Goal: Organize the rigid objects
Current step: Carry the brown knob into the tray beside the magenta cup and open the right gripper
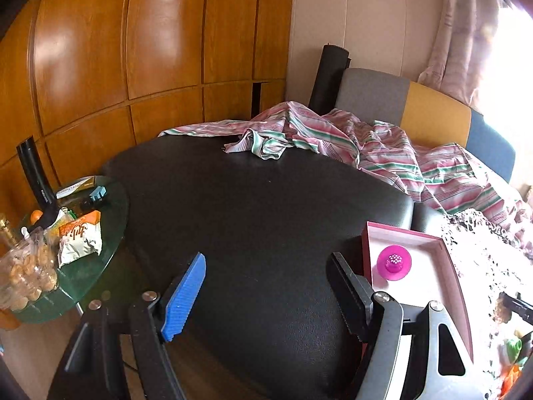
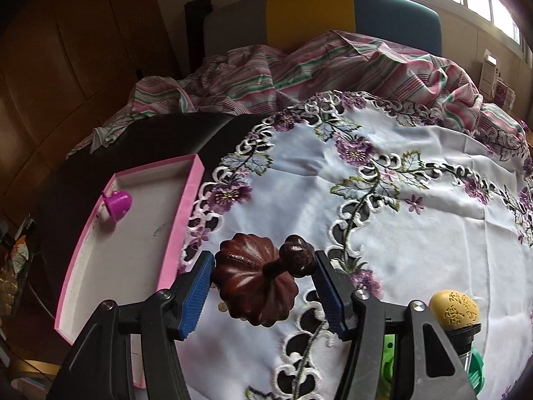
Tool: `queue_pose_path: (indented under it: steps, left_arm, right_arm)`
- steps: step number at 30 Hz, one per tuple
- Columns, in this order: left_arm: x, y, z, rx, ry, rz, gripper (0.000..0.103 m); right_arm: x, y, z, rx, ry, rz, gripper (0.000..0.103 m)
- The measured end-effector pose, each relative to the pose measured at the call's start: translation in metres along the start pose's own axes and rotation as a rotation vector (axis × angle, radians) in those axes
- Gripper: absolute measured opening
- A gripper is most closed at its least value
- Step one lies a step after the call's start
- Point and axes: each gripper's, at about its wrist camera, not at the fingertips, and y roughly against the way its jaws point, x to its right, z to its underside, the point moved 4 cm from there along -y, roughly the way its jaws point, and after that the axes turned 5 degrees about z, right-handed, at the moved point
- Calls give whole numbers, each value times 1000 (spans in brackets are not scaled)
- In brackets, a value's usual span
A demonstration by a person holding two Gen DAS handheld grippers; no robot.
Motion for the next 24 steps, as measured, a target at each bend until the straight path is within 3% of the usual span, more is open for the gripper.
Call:
queue_pose_path:
  steps: [12, 18, 24]
  left_arm:
    - [0, 0, 2, -5, -8, 10, 76]
    - [12, -8, 17, -44, -36, 55, 76]
    - [31, -17, 32, -90, -72, 109, 76]
  right_arm:
    - [-89, 0, -18, 19, 26, -210, 60]
    - [-133, -43, -36, -76, -2, -285, 60]
    - [-155, -94, -46, -166, -52, -267, 60]
